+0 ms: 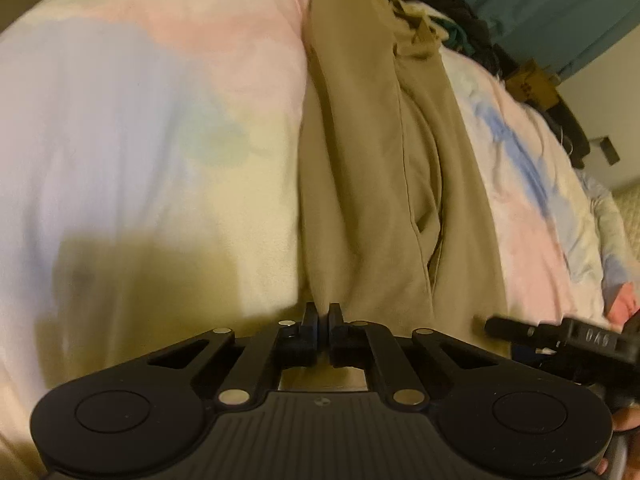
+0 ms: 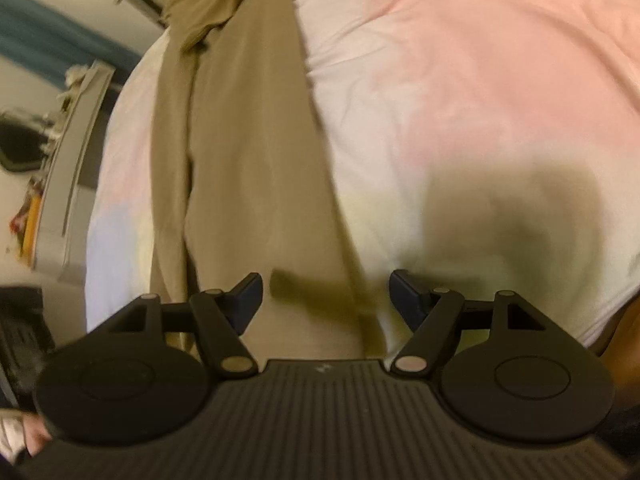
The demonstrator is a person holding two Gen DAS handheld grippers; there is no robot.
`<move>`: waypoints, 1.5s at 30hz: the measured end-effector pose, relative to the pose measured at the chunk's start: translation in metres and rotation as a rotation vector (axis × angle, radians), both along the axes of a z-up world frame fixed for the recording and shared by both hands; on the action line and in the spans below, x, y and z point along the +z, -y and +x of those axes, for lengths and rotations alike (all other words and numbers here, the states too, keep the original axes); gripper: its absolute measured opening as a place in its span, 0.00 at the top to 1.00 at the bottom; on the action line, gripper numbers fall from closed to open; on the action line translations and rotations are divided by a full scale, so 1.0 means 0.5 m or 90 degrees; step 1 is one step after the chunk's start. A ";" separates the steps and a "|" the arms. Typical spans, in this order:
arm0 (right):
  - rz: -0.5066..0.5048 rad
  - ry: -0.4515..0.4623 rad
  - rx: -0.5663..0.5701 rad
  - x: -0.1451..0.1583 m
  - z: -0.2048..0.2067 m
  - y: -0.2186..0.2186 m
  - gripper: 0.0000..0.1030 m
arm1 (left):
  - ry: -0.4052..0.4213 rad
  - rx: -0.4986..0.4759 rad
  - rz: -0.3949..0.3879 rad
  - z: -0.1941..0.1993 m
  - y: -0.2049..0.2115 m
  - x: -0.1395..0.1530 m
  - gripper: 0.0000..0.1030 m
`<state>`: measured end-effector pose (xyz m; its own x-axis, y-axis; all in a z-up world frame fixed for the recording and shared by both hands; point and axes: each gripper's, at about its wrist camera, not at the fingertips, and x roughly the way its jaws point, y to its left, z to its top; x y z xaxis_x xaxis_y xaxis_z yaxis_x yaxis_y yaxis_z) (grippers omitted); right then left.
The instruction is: Fold clothes
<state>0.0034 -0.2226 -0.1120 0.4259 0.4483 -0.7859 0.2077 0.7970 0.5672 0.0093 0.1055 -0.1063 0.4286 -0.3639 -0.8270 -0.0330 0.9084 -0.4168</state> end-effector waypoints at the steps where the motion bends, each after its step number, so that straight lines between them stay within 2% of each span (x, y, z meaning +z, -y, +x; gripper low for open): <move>1: 0.009 0.003 0.005 0.001 -0.003 0.002 0.30 | 0.008 0.007 0.002 -0.006 -0.010 0.008 0.97; 3: 0.032 0.014 0.012 -0.001 -0.006 0.008 0.31 | 0.017 0.023 -0.001 -0.016 -0.024 0.017 0.97; 6: 0.046 0.019 0.042 0.002 -0.008 -0.004 0.34 | -0.002 0.042 -0.005 -0.017 -0.030 0.010 0.92; 8: 0.032 0.006 0.065 -0.005 0.005 -0.024 0.36 | -0.029 0.048 -0.004 -0.005 -0.028 -0.001 0.78; 10: 0.016 -0.006 0.086 -0.011 0.012 -0.037 0.38 | -0.052 0.047 -0.032 0.006 -0.038 -0.015 0.58; 12: -0.006 -0.007 0.105 -0.008 0.013 -0.049 0.46 | -0.071 0.042 -0.052 0.015 -0.040 -0.031 0.52; 13: -0.019 -0.005 0.113 -0.007 0.014 -0.056 0.51 | -0.077 0.038 -0.056 0.016 -0.039 -0.036 0.52; 15: -0.040 0.000 0.125 -0.002 0.012 -0.067 0.73 | -0.079 0.028 -0.052 0.014 -0.035 -0.034 0.54; 16: -0.044 0.006 0.128 0.002 0.012 -0.070 0.78 | -0.082 0.019 -0.053 0.012 -0.031 -0.032 0.58; 17: -0.043 0.013 0.128 0.006 0.011 -0.071 0.81 | -0.082 0.013 -0.055 0.010 -0.028 -0.031 0.64; 18: -0.041 0.020 0.127 0.011 0.011 -0.072 0.86 | -0.078 0.010 -0.059 0.008 -0.027 -0.028 0.82; 19: -0.037 0.029 0.125 0.017 0.009 -0.071 0.87 | -0.073 0.006 -0.064 0.006 -0.026 -0.026 0.92; 23: 0.024 0.093 0.083 0.055 -0.010 -0.045 0.88 | -0.047 0.012 -0.084 -0.002 -0.030 -0.008 0.93; 27: 0.080 0.138 0.046 0.106 -0.017 -0.005 0.89 | 0.036 0.053 -0.151 -0.028 -0.054 0.051 0.94; 31: 0.095 0.209 0.024 0.193 -0.029 0.026 0.89 | 0.129 0.058 -0.214 -0.059 -0.060 0.133 0.94; 35: 0.086 0.281 0.018 0.276 -0.060 0.058 0.91 | 0.183 0.090 -0.269 -0.091 -0.077 0.191 0.94; 39: 0.056 0.295 0.038 0.293 -0.091 0.056 0.91 | 0.201 0.104 -0.285 -0.131 -0.064 0.215 0.94; 41: 0.036 0.288 0.052 0.280 -0.114 0.047 0.91 | 0.197 0.110 -0.271 -0.168 -0.069 0.213 0.94; 45: 0.038 0.270 0.062 0.249 -0.170 0.050 0.91 | 0.174 0.133 -0.272 -0.248 -0.082 0.189 0.94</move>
